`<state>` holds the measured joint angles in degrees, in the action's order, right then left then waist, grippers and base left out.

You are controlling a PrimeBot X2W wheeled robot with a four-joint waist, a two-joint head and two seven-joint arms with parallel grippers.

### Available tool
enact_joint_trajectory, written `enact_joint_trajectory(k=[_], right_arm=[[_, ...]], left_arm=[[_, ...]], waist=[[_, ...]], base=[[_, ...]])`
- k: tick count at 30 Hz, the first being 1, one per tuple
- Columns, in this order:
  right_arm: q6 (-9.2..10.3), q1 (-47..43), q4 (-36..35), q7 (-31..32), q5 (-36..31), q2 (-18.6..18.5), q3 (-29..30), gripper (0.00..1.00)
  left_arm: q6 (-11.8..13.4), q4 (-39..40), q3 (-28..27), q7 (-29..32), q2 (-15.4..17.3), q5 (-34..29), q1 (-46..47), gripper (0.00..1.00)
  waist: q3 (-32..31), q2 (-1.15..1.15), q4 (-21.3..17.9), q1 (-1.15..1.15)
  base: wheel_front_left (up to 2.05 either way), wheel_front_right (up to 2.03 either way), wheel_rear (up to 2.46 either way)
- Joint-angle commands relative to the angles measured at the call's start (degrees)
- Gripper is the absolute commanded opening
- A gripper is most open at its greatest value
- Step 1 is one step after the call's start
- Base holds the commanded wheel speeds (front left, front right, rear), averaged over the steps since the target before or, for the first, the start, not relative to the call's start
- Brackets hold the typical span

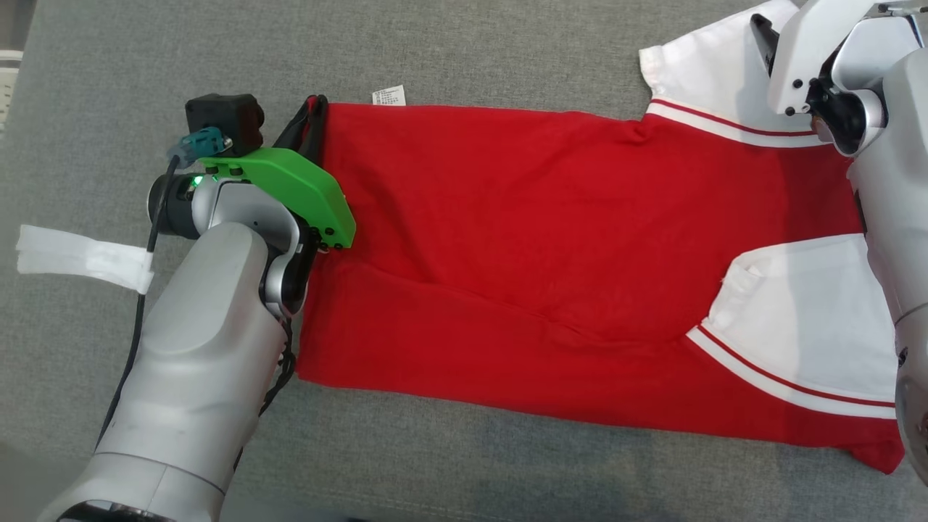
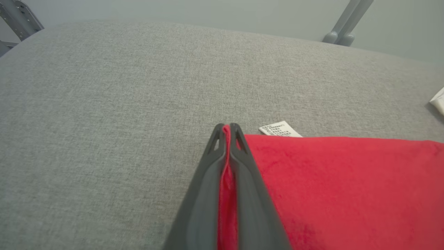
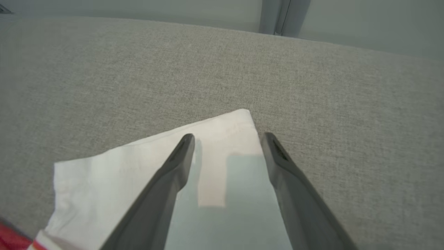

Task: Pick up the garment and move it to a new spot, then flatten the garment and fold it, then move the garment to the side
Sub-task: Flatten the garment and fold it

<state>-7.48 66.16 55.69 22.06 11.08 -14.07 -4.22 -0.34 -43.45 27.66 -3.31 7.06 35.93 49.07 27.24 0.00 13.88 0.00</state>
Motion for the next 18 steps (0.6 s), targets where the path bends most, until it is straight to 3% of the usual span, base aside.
enact_joint_trajectory(k=[1,11,12,13,14,18], right_arm=[[-0.02,0.8,0.5,-0.5,-0.5,-0.7,0.1,1.00],[-0.02,5.3,9.3,-2.7,-3.9,-1.1,2.0,1.00],[-0.02,5.7,9.9,-2.8,-4.1,-0.8,2.0,0.86],[-0.02,5.9,10.4,-2.8,-4.3,-0.5,1.8,0.60],[-0.02,6.2,11.0,-2.8,-4.5,-0.4,1.6,0.48],[-0.01,7.0,12.8,-2.4,-5.3,0.0,0.6,0.21]], left_arm=[[-0.2,-0.2,0.0,-0.3,-0.2,0.3,0.9,0.00],[-0.5,-1.6,0.9,-1.2,-1.3,0.4,2.5,0.00],[-0.5,-1.8,1.0,-1.3,-1.3,0.5,2.6,0.00],[-0.5,-2.1,1.0,-1.4,-1.4,0.6,2.6,0.00],[-0.6,-2.3,1.1,-1.4,-1.4,0.6,2.7,0.00],[-0.7,-3.2,1.0,-1.6,-1.2,0.9,3.4,0.00]], waist=[[0.8,0.00,0.8,0.00],[1.7,0.00,1.9,0.00],[1.7,0.00,1.9,0.00],[1.7,0.00,1.9,0.00],[1.6,0.00,1.8,0.00],[1.4,0.00,1.5,0.00]], base=[[0.00,0.00,0.00],[0.00,0.00,0.00],[0.00,0.00,0.00],[0.00,0.00,0.00],[0.00,0.00,0.00],[0.00,0.00,0.00]])
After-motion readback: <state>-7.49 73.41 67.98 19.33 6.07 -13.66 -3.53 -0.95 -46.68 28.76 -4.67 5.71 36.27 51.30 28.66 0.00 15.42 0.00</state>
